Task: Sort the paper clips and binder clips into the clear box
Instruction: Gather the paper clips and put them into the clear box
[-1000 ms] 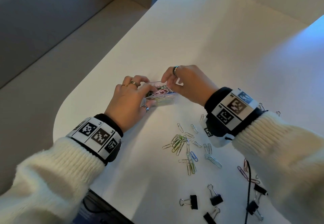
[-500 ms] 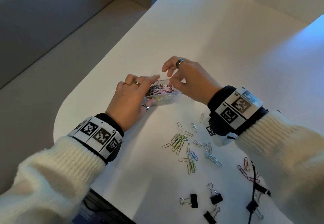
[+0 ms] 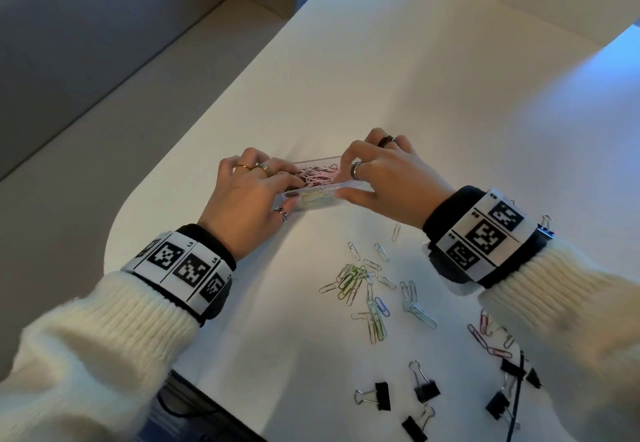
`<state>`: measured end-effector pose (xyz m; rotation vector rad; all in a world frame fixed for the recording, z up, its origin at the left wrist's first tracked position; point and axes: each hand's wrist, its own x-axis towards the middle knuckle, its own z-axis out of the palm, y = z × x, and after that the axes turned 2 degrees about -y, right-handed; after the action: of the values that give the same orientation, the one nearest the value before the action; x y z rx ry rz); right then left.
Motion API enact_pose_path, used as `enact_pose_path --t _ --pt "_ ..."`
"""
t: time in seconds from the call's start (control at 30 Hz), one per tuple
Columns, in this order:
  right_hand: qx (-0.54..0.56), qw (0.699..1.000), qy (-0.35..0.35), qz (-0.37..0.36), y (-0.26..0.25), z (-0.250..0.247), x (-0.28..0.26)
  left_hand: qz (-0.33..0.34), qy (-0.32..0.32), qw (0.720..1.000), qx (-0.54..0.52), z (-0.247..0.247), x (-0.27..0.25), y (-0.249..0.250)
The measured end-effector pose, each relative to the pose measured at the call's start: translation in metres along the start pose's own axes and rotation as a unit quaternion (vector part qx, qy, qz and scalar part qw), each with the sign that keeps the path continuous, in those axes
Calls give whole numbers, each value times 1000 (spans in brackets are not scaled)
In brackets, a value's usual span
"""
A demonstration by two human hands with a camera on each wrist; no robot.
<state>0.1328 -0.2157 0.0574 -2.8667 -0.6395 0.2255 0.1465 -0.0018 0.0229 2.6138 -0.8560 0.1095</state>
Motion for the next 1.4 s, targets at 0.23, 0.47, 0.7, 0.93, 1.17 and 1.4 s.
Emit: enact_pose_path --t 0.23,0.47,0.7,0.93,1.17,1.4 --pt "-1 1000 -19 8 -1 1 2 -6 -11 1000 9 2 -2 1" --pt "131 988 66 50 7 -6 -12 -23 -9 999 -21 4 -1 7" --pt "192 969 89 124 18 -21 -49 -49 26 994 -93 9 0 13" --pt "267 918 123 267 25 -36 -112 -131 29 981 -137 3 8 25" --pt "278 881 88 373 24 -32 -184 -95 20 995 -17 -19 10 66" --pt "306 847 48 432 27 -15 -244 32 -84 996 -28 -1 0 141"
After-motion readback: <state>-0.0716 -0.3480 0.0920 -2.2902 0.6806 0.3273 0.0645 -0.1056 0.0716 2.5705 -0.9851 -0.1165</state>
